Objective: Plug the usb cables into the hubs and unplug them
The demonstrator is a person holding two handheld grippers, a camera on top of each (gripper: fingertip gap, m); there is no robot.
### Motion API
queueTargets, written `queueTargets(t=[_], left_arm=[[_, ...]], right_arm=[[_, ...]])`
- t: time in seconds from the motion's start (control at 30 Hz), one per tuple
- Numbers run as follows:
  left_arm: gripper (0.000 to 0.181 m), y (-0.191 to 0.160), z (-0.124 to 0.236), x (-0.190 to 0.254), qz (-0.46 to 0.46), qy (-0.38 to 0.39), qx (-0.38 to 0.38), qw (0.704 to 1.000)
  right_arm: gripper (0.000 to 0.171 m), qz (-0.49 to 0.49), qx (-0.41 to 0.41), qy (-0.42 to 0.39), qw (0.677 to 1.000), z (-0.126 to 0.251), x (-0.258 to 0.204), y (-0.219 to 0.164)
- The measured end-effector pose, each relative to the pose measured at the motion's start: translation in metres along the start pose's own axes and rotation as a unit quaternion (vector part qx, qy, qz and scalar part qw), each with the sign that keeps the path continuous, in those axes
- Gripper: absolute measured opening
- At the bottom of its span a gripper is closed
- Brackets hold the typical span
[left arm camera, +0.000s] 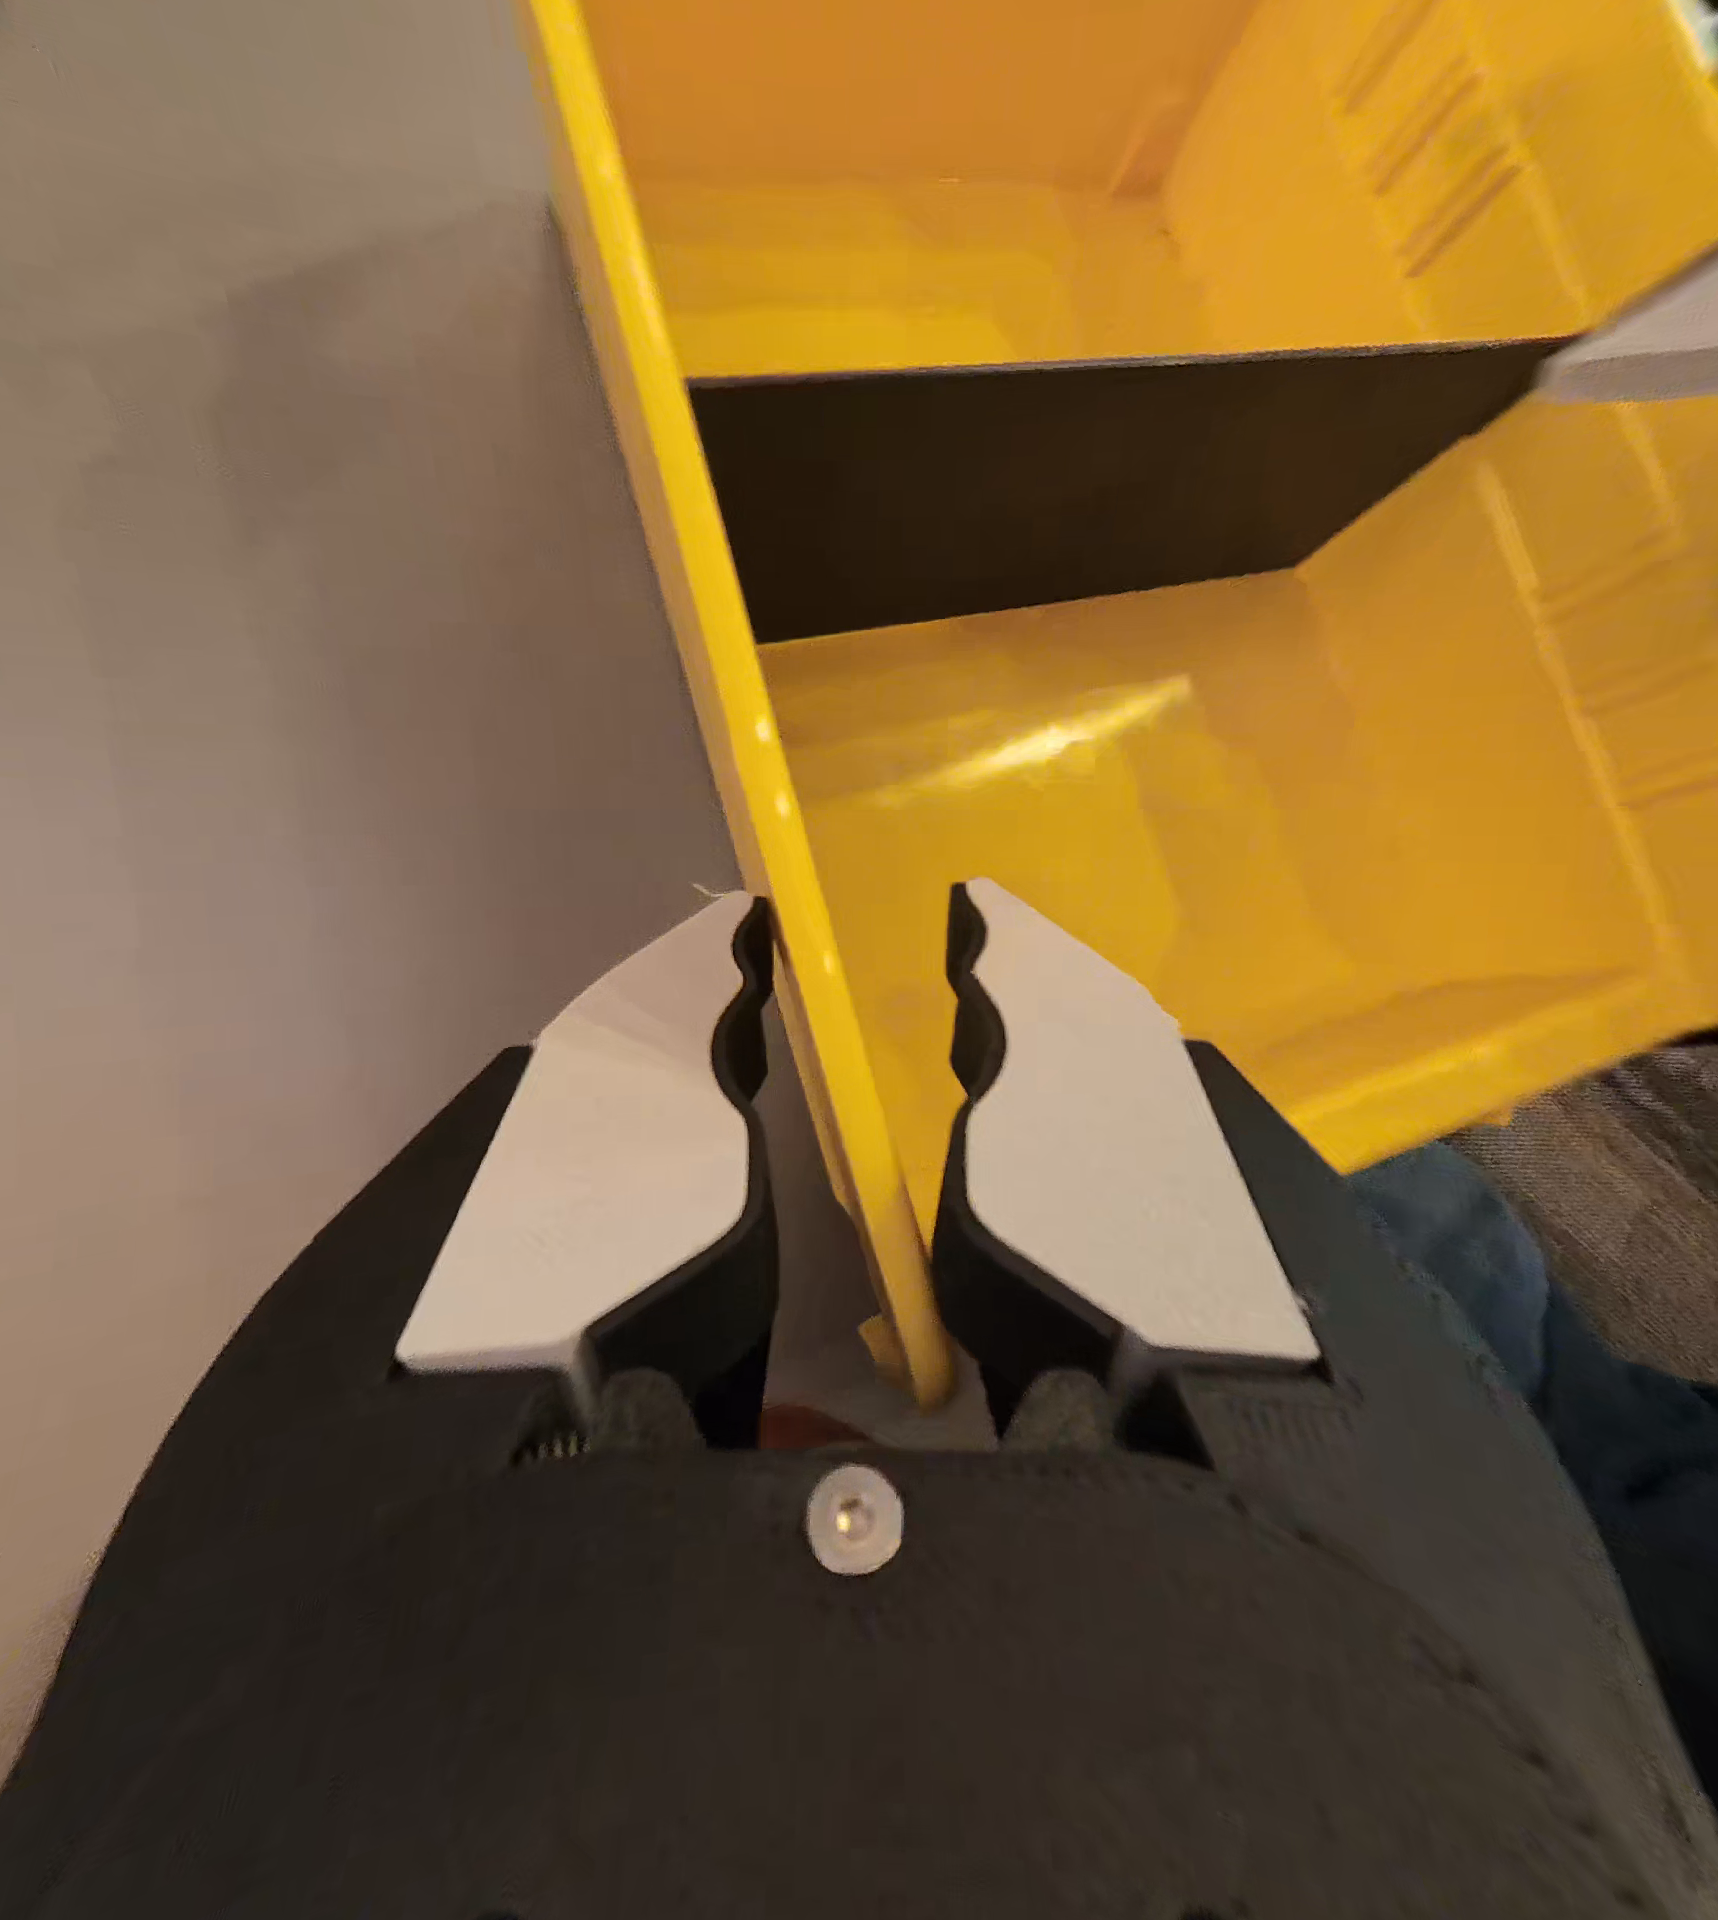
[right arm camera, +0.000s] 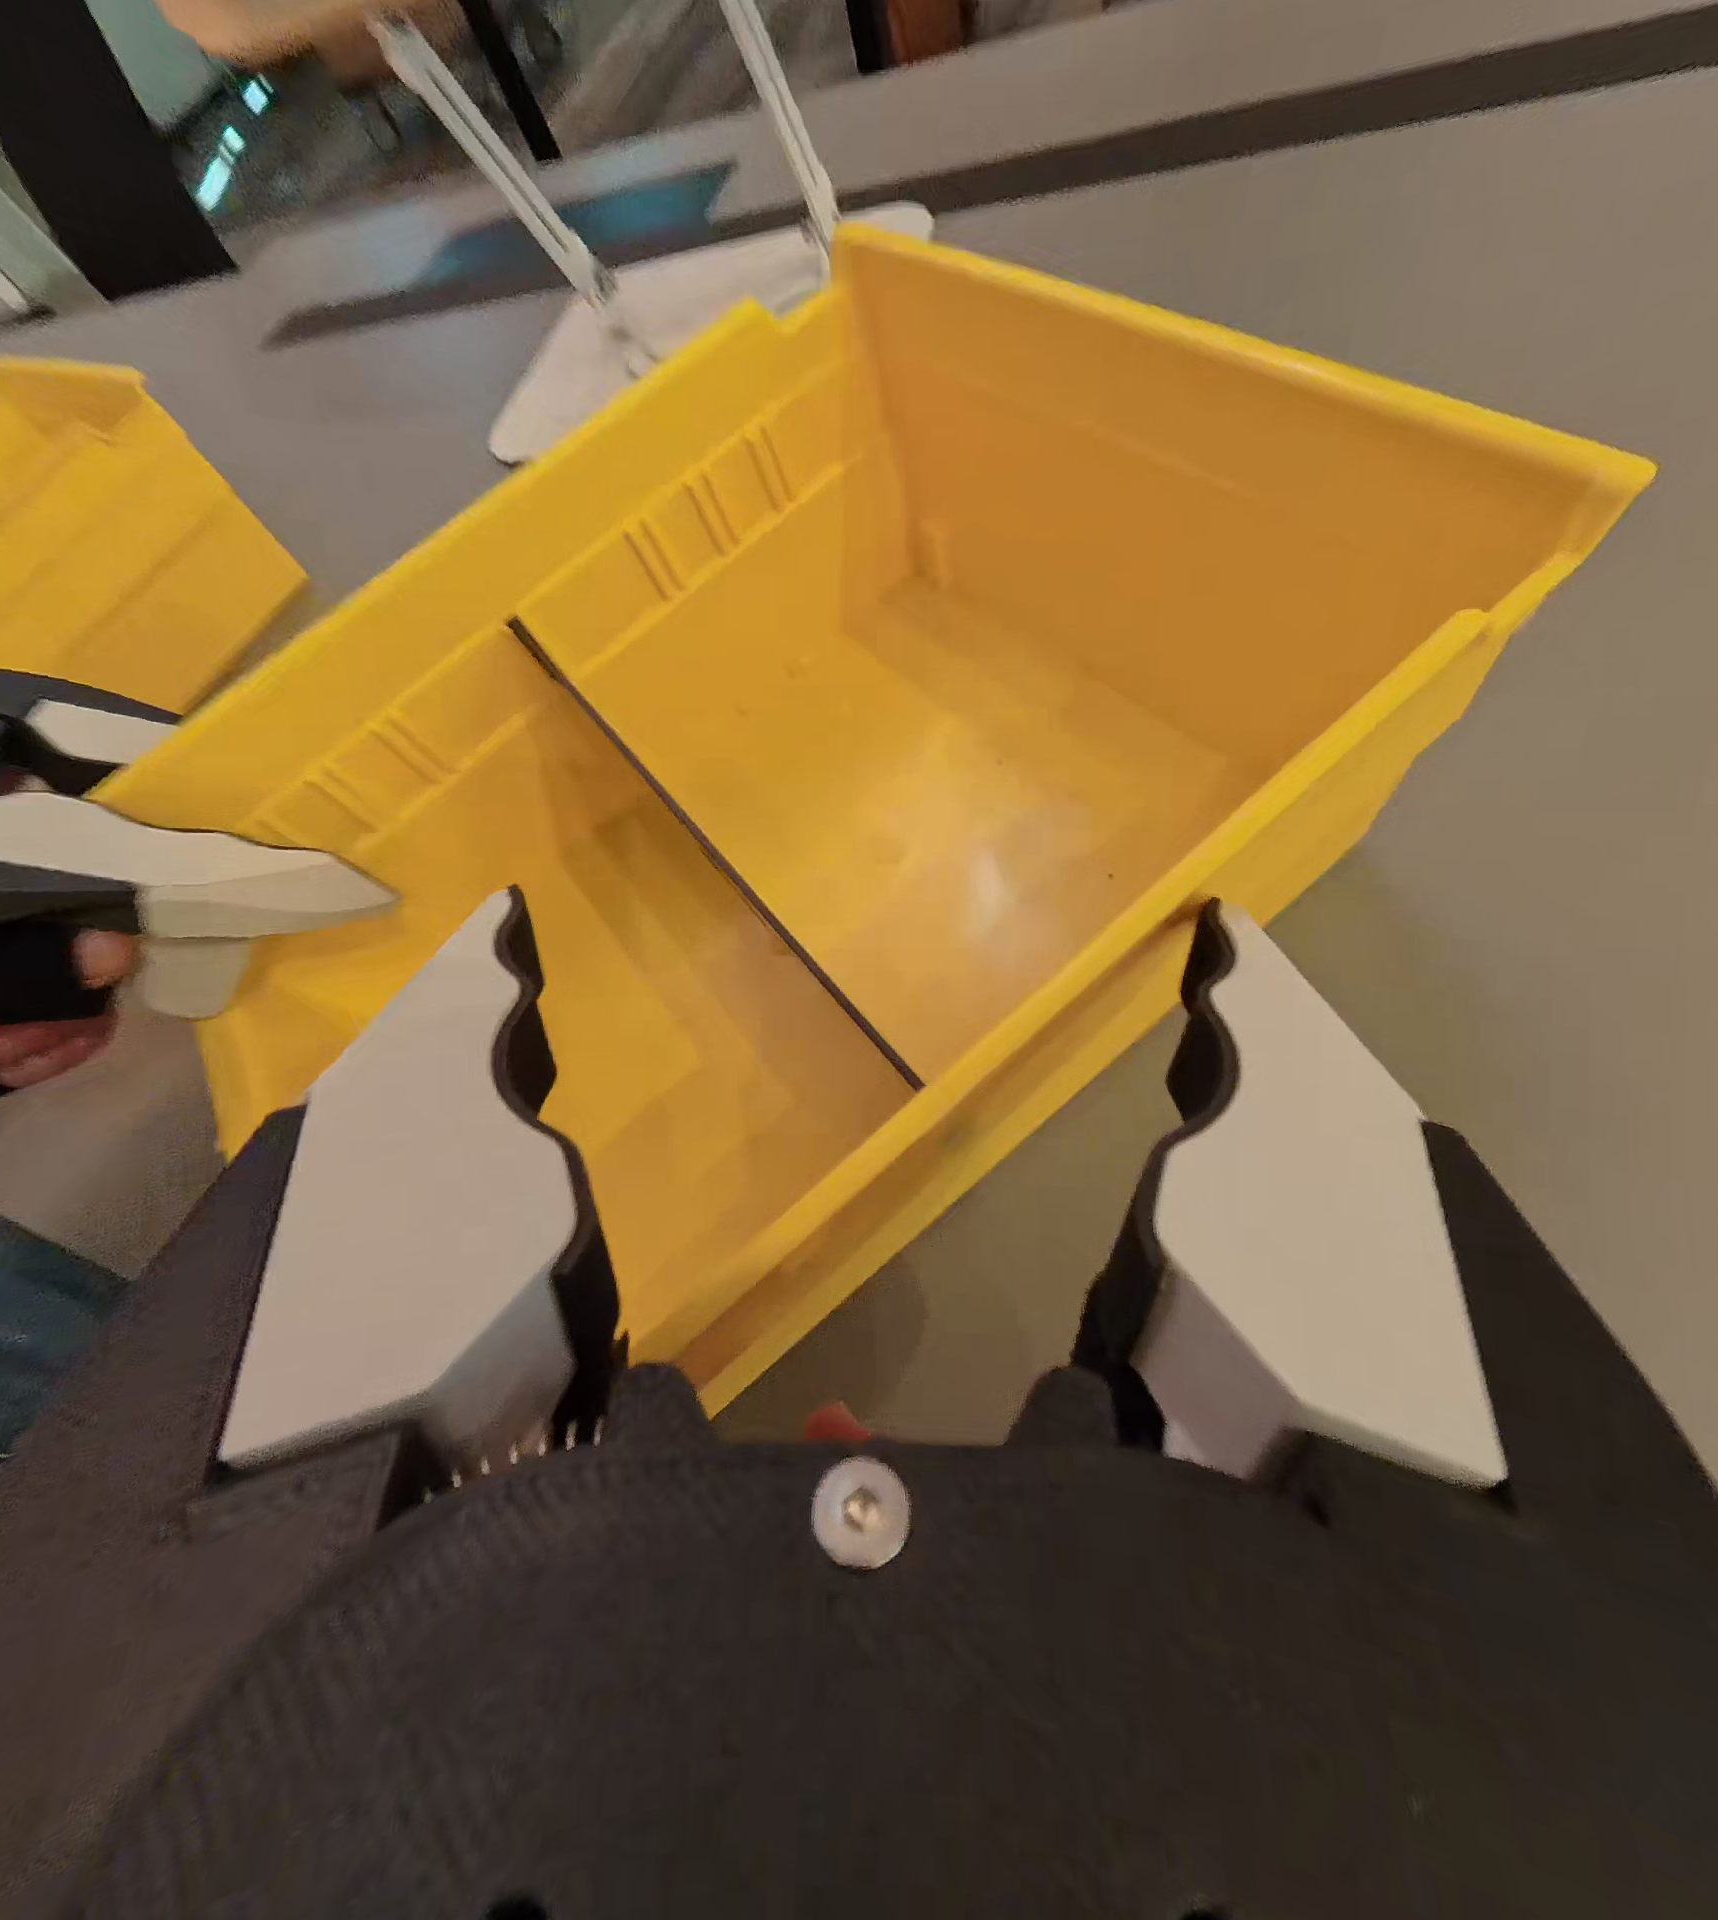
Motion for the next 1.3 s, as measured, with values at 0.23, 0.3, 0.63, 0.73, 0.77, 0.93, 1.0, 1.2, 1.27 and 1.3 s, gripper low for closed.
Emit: queueTargets(t=[0.23, 0.3, 0.63, 0.73, 0.77, 0.93, 1.0, 1.2, 1.27, 1.3], left_arm=[[0.065, -0.004, 0.010, 0.030, -0.039, -0.135, -0.022, 0.990], [0.063, -0.004, 0.020, 0.035, -0.031, -0.179, -0.016, 0.983], [0.069, -0.022, 0.161, -0.100, -0.042, 0.048, 0.074, 0.995], [0.076, -0.062, 0.205, -0.196, 0.011, 0.218, 0.030, 0.975], [0.077, -0.080, 0.216, -0.224, 0.033, 0.258, 0.005, 0.966], [0.077, -0.161, 0.241, -0.308, 0.131, 0.344, -0.071, 0.927], [0.070, -0.181, 0.241, -0.324, 0.152, 0.341, -0.075, 0.925], [0.004, -0.208, 0.223, -0.332, 0.194, 0.268, -0.077, 0.940], [0.004, -0.211, 0.225, -0.331, 0.196, 0.265, -0.075, 0.941], [0.004, -0.213, 0.227, -0.331, 0.197, 0.268, -0.074, 0.940]], right_arm=[[0.075, 0.052, -0.099, -0.056, 0.992, 0.004, 0.038, 0.014], [0.057, 0.058, -0.117, -0.067, 0.989, 0.006, 0.049, 0.020], [0.015, 0.112, -0.198, -0.085, 0.970, 0.008, 0.087, 0.039], [0.006, 0.118, -0.220, -0.086, 0.964, 0.011, 0.100, 0.045], [0.005, 0.126, -0.227, -0.080, 0.962, 0.011, 0.105, 0.047], [0.006, 0.122, -0.230, -0.093, 0.961, 0.015, 0.125, 0.055], [0.005, 0.112, -0.224, -0.097, 0.963, 0.020, 0.135, 0.058], [0.006, 0.101, -0.225, -0.132, 0.960, 0.036, 0.163, 0.064], [0.006, 0.094, -0.222, -0.141, 0.960, 0.041, 0.172, 0.065], [0.006, 0.092, -0.219, -0.146, 0.960, 0.044, 0.175, 0.066]])
Point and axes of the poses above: each gripper's, where its closed fingertips meet, z back along the fingers, y out of its top, x = y × z across the jaws, the point moved 7 cm from there along z, back along the fingers, and after that the axes turned 15 degrees about y, right-handed, at the moved point
